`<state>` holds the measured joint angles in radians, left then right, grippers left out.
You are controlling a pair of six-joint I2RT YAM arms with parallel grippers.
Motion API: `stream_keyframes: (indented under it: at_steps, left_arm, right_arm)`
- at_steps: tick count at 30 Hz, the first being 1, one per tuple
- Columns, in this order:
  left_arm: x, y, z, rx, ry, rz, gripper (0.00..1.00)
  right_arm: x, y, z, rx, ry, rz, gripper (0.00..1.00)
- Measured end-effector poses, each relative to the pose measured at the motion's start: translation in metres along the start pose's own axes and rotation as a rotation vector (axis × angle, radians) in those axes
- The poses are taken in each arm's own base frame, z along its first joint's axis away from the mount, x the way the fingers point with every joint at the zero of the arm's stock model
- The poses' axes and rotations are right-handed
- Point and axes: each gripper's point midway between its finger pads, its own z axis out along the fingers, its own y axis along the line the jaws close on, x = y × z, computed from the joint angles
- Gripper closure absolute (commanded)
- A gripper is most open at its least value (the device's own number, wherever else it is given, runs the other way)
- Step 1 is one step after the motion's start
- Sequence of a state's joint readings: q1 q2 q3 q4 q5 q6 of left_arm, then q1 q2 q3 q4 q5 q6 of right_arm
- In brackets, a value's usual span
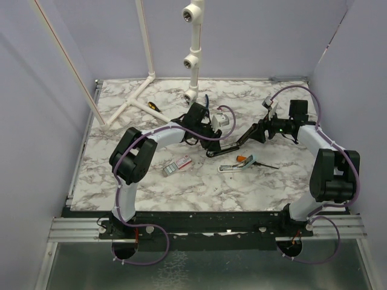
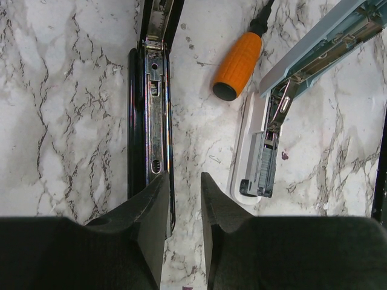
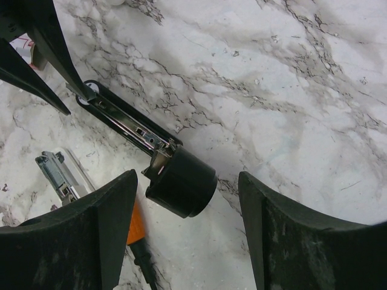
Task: Load the staples into the stapler
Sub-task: Pick up the stapler.
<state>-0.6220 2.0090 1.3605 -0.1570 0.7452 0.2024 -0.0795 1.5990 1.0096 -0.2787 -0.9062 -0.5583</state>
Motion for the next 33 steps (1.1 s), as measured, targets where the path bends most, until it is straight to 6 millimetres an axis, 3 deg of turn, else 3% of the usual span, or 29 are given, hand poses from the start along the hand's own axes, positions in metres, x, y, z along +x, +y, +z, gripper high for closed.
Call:
stream_keyframes:
  at_steps: [18, 33]
  left_arm:
    - [-0.0002, -0.0003, -0.0005, 0.000, 0.003, -0.003, 0.64]
    - [-0.0008, 0.0008, -0.0009, -0.003, 0.002, 0.001, 0.65]
  right_arm:
    - [0.0038, -0.0006, 0.0018, -0.004, 0.007, 0.008, 0.29]
    - [0.0065, -0.0008, 0.0029, -0.008, 0.013, 0.007, 0.30]
